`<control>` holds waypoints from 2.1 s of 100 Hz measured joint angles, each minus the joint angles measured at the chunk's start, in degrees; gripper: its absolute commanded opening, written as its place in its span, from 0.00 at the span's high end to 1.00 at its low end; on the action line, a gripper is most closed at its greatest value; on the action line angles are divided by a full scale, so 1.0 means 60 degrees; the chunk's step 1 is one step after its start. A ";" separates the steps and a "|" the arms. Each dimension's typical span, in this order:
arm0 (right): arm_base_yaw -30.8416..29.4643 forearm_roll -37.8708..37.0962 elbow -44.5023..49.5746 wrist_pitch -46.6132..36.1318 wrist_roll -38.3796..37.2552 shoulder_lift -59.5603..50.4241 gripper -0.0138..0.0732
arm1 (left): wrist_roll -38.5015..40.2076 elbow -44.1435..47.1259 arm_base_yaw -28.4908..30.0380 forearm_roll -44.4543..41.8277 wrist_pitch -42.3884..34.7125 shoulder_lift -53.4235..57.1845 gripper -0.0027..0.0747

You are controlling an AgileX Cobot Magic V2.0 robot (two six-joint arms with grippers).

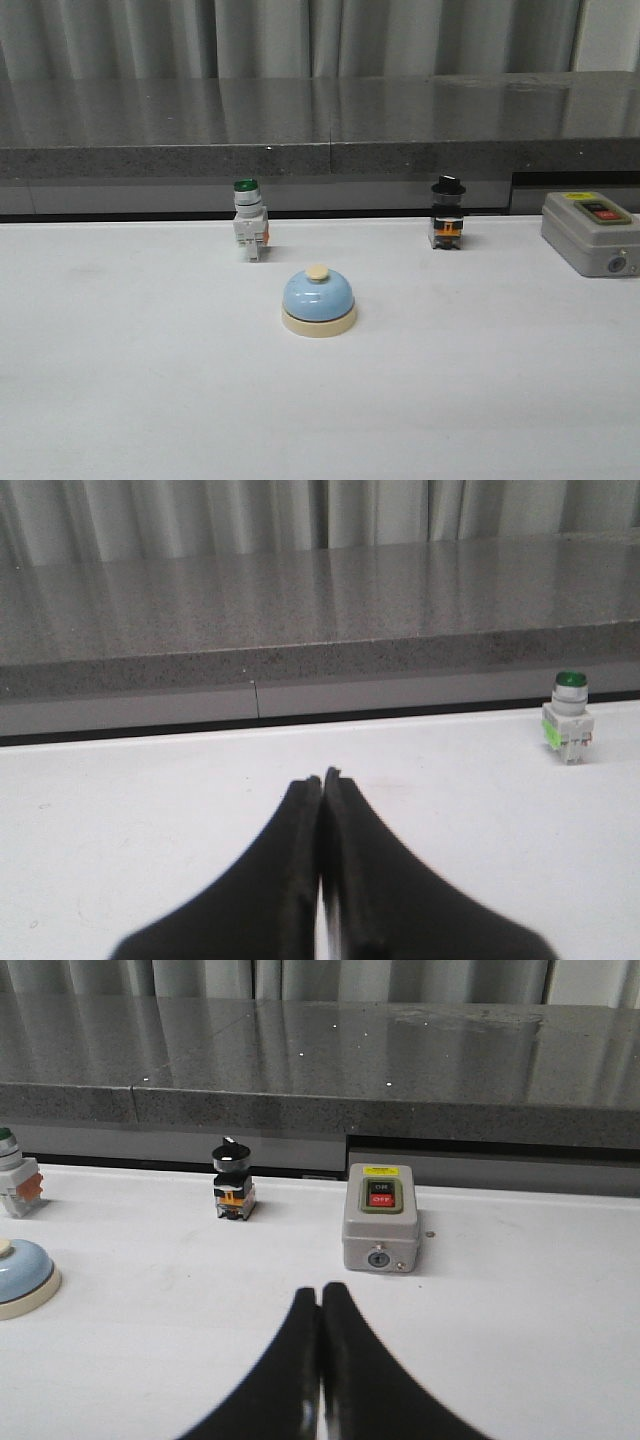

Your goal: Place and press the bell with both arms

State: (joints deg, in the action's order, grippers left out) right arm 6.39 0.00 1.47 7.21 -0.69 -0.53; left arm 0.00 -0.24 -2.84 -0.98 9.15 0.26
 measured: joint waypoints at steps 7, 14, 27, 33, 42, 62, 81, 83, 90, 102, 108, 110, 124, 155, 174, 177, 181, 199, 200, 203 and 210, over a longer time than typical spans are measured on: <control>0.0000 0.0000 0.0000 0.0000 0.0000 0.0000 0.91 | 0.0000 0.0046 0.0000 -0.0110 -0.0161 0.0000 0.99; 0.0000 0.0000 0.0000 0.0000 0.0000 0.0000 0.91 | 0.0000 0.0046 0.0000 -0.0154 -0.0616 0.0000 0.99; 0.0000 0.0000 0.0000 0.0000 0.0000 0.0000 0.91 | 0.0000 0.0046 0.0000 -0.0189 -0.1050 0.0000 0.99; 0.0000 0.0000 0.0000 0.0000 0.0000 0.0000 0.91 | 0.0000 0.0046 0.0000 -0.0189 -0.1110 0.0000 0.99; 0.0000 0.0000 0.0000 0.0000 0.0000 0.0000 0.91 | 0.0000 0.0046 0.0000 -0.0189 -0.1108 0.0000 0.99; 0.0000 0.0000 0.0000 0.0000 0.0000 0.0000 0.91 | 0.0000 0.0046 0.0000 -0.0197 -0.1108 0.0000 0.99; 0.0000 0.0000 0.0000 0.0000 0.0000 0.0000 0.91 | 0.0000 0.0046 0.0000 -0.0197 -0.1108 0.0000 0.99; 0.0000 0.0000 0.0000 0.0000 0.0000 0.0000 0.91 | 0.0000 0.0046 0.0000 -0.0197 -0.1108 0.0000 0.99; 0.0000 0.0000 0.0000 0.0000 0.0000 0.0000 0.91 | 0.0000 0.0046 0.0000 -0.0197 -0.1108 0.0000 0.99; 0.0000 0.0000 0.0000 0.0000 0.0000 0.0000 0.91 | 0.0000 0.0046 0.0000 -0.0197 -0.1108 0.0000 0.99; 0.0000 0.0000 0.0000 0.0000 0.0000 0.0000 0.91 | 0.0000 0.0046 0.0000 -0.0197 -0.1108 0.0000 0.99; 0.0000 0.0000 0.0000 0.0000 0.0000 0.0000 0.91 | 0.0000 0.0046 0.0000 -0.0197 -0.1108 0.0000 0.99; 0.0000 0.0000 0.0000 0.0000 0.0000 0.0000 0.91 | 0.0000 0.0046 0.0000 -0.0197 -0.1108 0.0000 0.99; 0.0000 0.0000 0.0000 -0.0068 0.0000 0.0000 0.91 | 0.0000 0.0046 0.0000 -0.0197 -0.1108 0.0000 0.99; 0.0000 0.0202 -0.0024 -0.0504 0.0000 0.0000 0.91 | 0.0000 0.0046 0.0000 -0.0197 -0.1108 0.0000 0.99; 0.0000 0.0245 -0.0105 -0.0482 0.0000 0.0000 0.91 | 0.0000 0.0046 0.0000 -0.0197 -0.1108 0.0000 0.99; 0.0000 0.0290 -0.0239 -0.0433 0.0000 0.0000 0.91 | 0.0000 0.0046 0.0000 -0.0197 -0.1113 0.0000 0.99; 0.0000 0.0433 -0.1777 0.0649 0.0000 0.0456 0.91 | 0.0000 0.0046 0.0000 -0.0197 -0.1113 0.0000 0.99; 0.0000 0.0433 -0.1938 0.0736 0.0000 0.0559 0.91 | 0.0000 0.0046 0.0000 -0.0197 -0.1113 0.0000 0.99; 0.0000 0.0433 -0.2278 0.1177 0.0000 0.0785 0.91 | 0.0000 0.0046 0.0000 -0.0197 -0.1113 0.0000 0.99; 0.0000 0.0433 -0.3168 0.2128 0.0000 0.1461 0.91 | 0.0000 0.0046 0.0000 -0.0197 -0.1113 0.0000 0.99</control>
State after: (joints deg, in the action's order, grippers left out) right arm 6.39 2.60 -17.54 19.98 -0.69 8.23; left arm 0.00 0.04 -2.84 -2.16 2.47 0.26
